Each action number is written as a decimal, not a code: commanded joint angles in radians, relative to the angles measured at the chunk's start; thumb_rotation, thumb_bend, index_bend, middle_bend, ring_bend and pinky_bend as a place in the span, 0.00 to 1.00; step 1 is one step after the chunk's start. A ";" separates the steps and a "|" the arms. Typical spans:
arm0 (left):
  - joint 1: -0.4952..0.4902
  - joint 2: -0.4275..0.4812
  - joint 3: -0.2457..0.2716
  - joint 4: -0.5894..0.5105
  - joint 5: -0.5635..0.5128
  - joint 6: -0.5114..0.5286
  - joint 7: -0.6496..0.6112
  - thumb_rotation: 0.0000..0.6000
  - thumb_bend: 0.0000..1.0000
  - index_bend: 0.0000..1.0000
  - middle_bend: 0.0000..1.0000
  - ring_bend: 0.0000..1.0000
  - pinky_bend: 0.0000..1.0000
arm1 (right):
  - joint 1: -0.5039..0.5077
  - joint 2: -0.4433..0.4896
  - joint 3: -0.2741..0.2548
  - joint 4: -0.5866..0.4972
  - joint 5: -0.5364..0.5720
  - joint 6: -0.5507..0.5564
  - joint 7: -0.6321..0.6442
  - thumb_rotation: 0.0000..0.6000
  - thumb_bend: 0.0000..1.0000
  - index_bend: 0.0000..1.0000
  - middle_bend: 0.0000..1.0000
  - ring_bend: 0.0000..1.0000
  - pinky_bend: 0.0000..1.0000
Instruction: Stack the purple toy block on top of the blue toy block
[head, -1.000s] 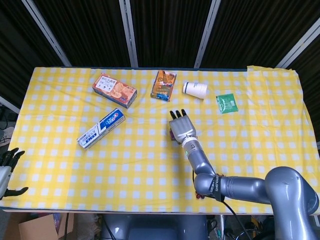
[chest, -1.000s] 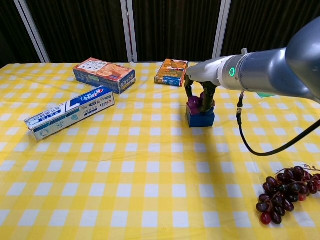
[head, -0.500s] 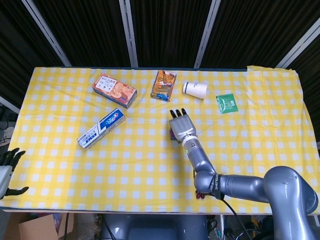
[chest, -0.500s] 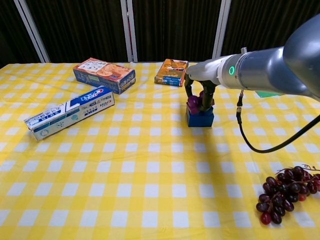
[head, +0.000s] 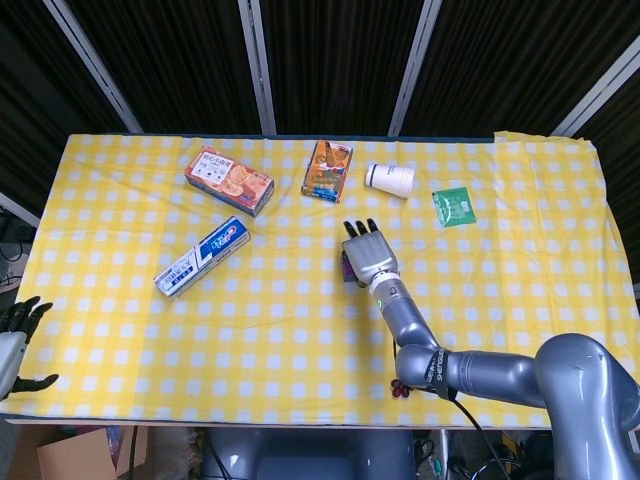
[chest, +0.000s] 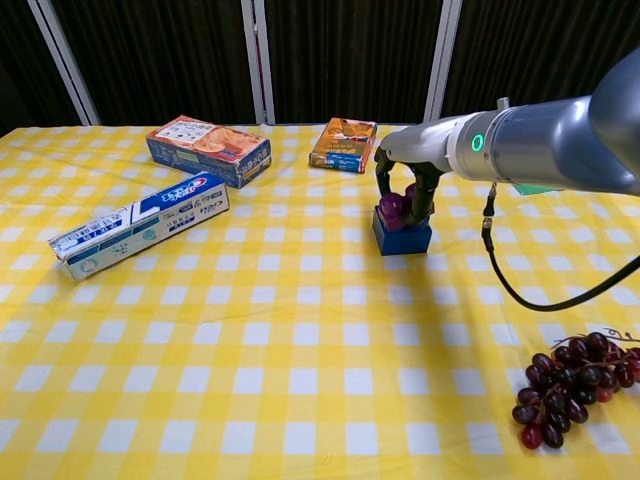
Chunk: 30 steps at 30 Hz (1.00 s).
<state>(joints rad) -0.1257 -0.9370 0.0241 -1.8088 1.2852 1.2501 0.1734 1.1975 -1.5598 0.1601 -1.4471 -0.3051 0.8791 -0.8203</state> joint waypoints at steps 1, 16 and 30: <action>0.000 0.000 0.000 0.000 0.000 0.000 0.000 1.00 0.00 0.09 0.00 0.00 0.04 | -0.009 0.004 0.000 -0.004 -0.007 -0.003 0.017 1.00 0.43 0.50 0.00 0.02 0.00; 0.002 0.001 0.002 -0.005 0.006 0.008 0.005 1.00 0.00 0.09 0.00 0.00 0.04 | -0.026 -0.012 -0.022 0.039 -0.045 -0.044 0.073 1.00 0.43 0.50 0.00 0.02 0.00; -0.001 -0.002 0.004 -0.009 0.007 0.007 0.016 1.00 0.00 0.09 0.00 0.00 0.04 | -0.034 -0.003 -0.034 0.049 -0.055 -0.054 0.098 1.00 0.43 0.50 0.00 0.02 0.00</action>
<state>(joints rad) -0.1263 -0.9385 0.0276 -1.8179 1.2924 1.2567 0.1889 1.1641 -1.5634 0.1264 -1.3981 -0.3597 0.8252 -0.7229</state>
